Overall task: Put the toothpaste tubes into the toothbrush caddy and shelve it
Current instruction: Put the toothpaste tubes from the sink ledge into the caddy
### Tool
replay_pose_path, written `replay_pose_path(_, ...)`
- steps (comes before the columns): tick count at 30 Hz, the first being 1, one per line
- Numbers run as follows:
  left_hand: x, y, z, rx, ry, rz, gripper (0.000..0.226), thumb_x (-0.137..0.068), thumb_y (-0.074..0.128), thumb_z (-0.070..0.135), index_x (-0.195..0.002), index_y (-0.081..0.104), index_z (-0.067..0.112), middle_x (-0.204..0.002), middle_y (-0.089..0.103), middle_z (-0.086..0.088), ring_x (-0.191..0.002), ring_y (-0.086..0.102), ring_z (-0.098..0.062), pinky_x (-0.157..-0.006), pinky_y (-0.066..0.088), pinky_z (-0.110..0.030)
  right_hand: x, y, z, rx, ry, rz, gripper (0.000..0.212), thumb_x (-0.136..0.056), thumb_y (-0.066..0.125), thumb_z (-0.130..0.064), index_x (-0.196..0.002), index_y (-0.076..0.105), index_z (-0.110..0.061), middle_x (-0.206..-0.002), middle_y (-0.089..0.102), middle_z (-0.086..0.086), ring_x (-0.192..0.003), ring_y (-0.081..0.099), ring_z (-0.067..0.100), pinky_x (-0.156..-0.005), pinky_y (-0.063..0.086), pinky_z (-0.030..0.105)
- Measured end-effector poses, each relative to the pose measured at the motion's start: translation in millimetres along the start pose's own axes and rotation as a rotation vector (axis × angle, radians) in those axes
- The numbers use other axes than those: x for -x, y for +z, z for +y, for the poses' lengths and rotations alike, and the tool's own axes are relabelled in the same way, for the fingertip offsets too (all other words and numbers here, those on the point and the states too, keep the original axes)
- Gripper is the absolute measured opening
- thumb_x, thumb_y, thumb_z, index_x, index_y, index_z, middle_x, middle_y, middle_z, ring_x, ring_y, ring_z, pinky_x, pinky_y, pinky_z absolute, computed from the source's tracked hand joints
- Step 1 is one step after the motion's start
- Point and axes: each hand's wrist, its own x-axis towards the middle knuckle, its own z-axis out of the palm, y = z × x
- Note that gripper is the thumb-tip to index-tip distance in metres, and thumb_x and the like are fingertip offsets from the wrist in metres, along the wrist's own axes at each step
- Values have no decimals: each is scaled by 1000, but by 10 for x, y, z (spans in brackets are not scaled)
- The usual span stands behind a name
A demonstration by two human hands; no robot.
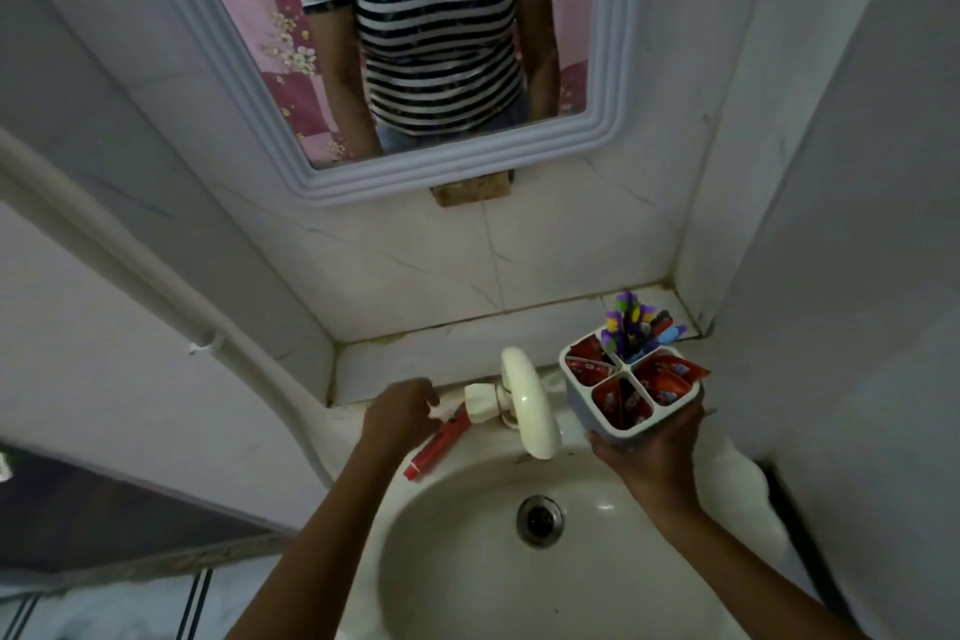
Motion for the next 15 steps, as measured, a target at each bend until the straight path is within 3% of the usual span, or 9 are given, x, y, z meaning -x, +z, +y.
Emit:
replay_pose_path(2, 16, 265, -129, -43, -41, -75, 32, -81, 72, 40, -108, 65, 24, -107, 67, 2, -97, 66, -18, -85, 59, -35, 12, 7, 22, 31, 8, -20, 137, -42, 107, -4, -152, 26, 11, -150, 48, 29, -138, 52, 44, -111, 50, 46)
replay_pose_path(4, 8, 425, -168, -92, -15, -29, 31, -83, 66, 48, -102, 66, 24, -102, 69, 1, -93, 66, -19, -80, 58, -33, 19, 8, 38, 36, 10, -37, 139, -43, 107, -4, -153, 24, 13, -151, 46, 30, -140, 50, 46, -112, 49, 55)
replay_pose_path(6, -13, 470, -167, -105, 14, 35, 29, -87, 60, 45, -94, 67, 18, -93, 71, -4, -87, 68, -22, -75, 57, -34, 16, -6, 44, 22, 20, -32, 139, -43, 107, -3, -154, 23, 11, -152, 45, 29, -140, 50, 45, -113, 48, 53)
replay_pose_path(10, 2, 206, -92, 9, 43, 140, 22, -82, 71, 27, -99, 63, 16, -91, 70, -3, -76, 71, -20, -71, 63, -38, -5, -31, 31, -7, 15, -22, 137, -43, 106, -3, -153, 26, 10, -151, 46, 27, -139, 51, 44, -113, 49, 53)
replay_pose_path(13, 106, -232, 186, 249, 90, 363, 30, -80, 75, 21, -102, 56, 15, -89, 69, 0, -71, 70, -18, -66, 62, -35, -15, -23, 43, -13, 13, -25, 132, -45, 106, -5, -152, 29, 8, -149, 48, 26, -137, 53, 42, -111, 50, 49)
replay_pose_path(15, 231, -558, 516, 540, 179, 442, 30, -80, 76, 15, -98, 53, 19, -86, 70, 3, -70, 72, -9, -61, 59, -21, -18, -17, 41, -17, 16, -24, 130, -46, 105, -7, -151, 30, 6, -148, 49, 24, -135, 55, 40, -110, 52, 48)
